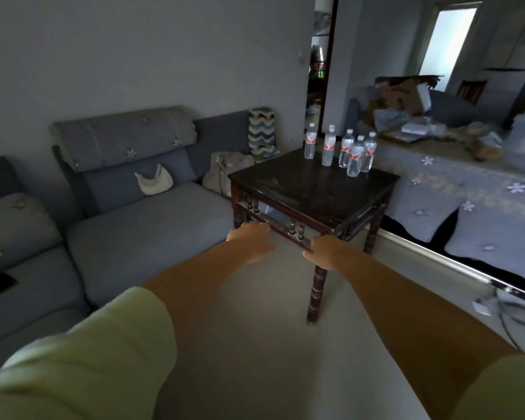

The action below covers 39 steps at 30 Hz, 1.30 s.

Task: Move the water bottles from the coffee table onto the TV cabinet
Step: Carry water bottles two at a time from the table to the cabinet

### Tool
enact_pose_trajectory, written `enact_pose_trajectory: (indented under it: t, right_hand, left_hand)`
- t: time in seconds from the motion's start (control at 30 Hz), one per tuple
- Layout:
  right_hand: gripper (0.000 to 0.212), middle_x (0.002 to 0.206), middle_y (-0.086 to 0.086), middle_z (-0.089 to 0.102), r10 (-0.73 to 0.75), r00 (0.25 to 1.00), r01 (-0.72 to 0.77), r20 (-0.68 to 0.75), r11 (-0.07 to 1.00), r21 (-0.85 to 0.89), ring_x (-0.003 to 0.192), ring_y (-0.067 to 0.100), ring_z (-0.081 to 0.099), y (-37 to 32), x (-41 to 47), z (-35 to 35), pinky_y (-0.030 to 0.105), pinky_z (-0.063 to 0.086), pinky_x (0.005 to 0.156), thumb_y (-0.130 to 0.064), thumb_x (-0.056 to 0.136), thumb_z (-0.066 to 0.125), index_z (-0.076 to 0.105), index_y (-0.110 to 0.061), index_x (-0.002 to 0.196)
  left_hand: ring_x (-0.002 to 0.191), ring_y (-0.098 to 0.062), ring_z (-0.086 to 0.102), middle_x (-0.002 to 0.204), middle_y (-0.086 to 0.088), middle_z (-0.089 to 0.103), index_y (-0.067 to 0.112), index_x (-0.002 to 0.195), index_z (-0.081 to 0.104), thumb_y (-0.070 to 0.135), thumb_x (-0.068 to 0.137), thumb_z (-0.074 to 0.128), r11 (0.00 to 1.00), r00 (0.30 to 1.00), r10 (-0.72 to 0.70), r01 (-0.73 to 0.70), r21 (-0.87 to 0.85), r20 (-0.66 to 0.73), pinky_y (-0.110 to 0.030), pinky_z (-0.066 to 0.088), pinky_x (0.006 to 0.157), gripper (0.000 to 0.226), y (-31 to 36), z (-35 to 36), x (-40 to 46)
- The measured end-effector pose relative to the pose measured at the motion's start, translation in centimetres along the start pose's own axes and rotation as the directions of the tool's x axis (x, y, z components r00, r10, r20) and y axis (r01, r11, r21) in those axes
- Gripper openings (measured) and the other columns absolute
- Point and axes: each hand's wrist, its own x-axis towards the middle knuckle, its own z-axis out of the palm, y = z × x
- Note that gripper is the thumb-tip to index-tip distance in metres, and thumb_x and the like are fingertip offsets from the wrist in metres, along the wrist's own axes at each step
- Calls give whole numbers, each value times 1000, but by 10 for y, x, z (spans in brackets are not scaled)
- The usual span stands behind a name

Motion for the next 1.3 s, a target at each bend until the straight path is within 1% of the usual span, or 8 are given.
enact_pose_trajectory:
  t: [0.17, 0.3, 0.5, 0.7, 0.83, 0.93, 1.1, 1.3]
  right_hand:
    - [51, 131, 16, 55, 29, 1000, -29, -3, 999, 38, 123, 32, 51, -8, 65, -19, 41, 42, 103, -43, 99, 39, 51, -6, 131]
    - [39, 120, 15, 61, 30, 1000, -30, -3, 998, 48, 112, 33, 57, 1, 109, -31, 40, 45, 93, -35, 99, 43, 58, -5, 120]
    - [43, 112, 12, 60, 51, 997, -55, 51, 996, 71, 104, 27, 58, 11, 197, -42, 37, 45, 91, -42, 98, 42, 56, -7, 120]
    - [51, 136, 13, 51, -5, 997, 0, 78, 998, 67, 123, 30, 50, 25, 321, -83, 41, 41, 104, -45, 98, 41, 48, -9, 134]
    - [54, 140, 13, 47, -5, 996, 1, 94, 999, 46, 125, 29, 48, 49, 398, -116, 40, 41, 104, -45, 100, 39, 43, -8, 139]
    - [55, 140, 13, 47, 1, 991, -5, 131, 999, 36, 124, 29, 49, 62, 434, -120, 39, 42, 103, -46, 100, 38, 42, -8, 139]
    - [54, 140, 12, 47, 67, 986, -77, 150, 995, 57, 124, 28, 49, 87, 505, -116, 41, 42, 104, -46, 99, 40, 43, -10, 139]
    - [55, 142, 13, 46, 192, 973, -205, 131, 974, 98, 127, 28, 48, 122, 580, -121, 40, 41, 106, -46, 99, 41, 41, -10, 141]
  left_hand:
    - [121, -30, 51, 133, -10, 53, 19, 131, 50, 43, 92, 52, 1000, 1000, 20, -20, -20, 2, -42, 45, 100, 46, -30, -11, 81]
    - [118, -28, 54, 130, -8, 56, 20, 128, 54, 44, 92, 51, 995, 996, 91, -91, -37, -9, -41, 47, 97, 43, -29, -7, 131]
    - [121, -31, 49, 129, -10, 52, 18, 127, 52, 43, 93, 50, 992, 991, 128, -127, -14, 38, -45, 44, 99, 42, -36, -6, 217]
    - [125, -30, 46, 135, -11, 48, 19, 136, 44, 47, 94, 49, 999, 995, 50, -52, 18, 82, -46, 42, 102, 50, -54, -22, 338]
    - [131, -31, 41, 143, -11, 41, 18, 145, 33, 50, 96, 45, 999, 997, 33, -34, 3, 77, -45, 40, 105, 60, -55, -37, 417]
    - [131, -31, 41, 143, -10, 41, 18, 144, 35, 49, 96, 45, 999, 994, 45, -45, -5, 104, -45, 40, 105, 58, -53, -33, 454]
    - [125, -30, 46, 137, -9, 46, 18, 138, 41, 50, 95, 47, 997, 988, 69, -71, 9, 135, -45, 43, 101, 54, -46, -21, 538]
    - [124, -29, 47, 135, -9, 46, 18, 137, 42, 50, 95, 48, 981, 970, 191, -194, 2, 153, -44, 44, 101, 53, -38, -9, 648]
